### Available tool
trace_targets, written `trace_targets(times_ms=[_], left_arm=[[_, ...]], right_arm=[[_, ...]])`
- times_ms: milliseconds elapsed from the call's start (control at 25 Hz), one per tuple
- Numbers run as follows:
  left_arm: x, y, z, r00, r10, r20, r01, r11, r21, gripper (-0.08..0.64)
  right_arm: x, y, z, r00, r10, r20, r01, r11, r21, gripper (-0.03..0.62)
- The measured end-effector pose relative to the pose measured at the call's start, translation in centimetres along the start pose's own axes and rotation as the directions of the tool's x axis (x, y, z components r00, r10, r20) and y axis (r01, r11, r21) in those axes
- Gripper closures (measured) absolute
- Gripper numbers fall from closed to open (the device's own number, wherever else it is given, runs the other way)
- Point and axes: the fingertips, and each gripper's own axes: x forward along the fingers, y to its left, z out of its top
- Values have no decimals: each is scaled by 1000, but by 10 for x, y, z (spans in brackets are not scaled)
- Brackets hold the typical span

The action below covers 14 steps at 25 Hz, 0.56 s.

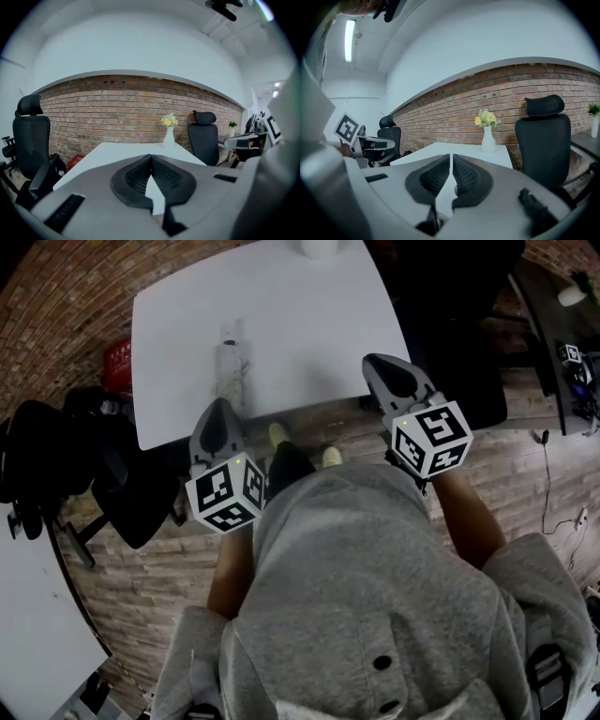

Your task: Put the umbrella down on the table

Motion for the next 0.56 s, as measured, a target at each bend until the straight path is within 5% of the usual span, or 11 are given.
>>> trace_targets(times_ms=[560], left_arm=[[2, 8, -2, 1000, -2, -4, 2, 1000, -7, 545]], right_arm=[[7, 8, 2, 1000, 12, -6, -12, 1000, -10, 558]])
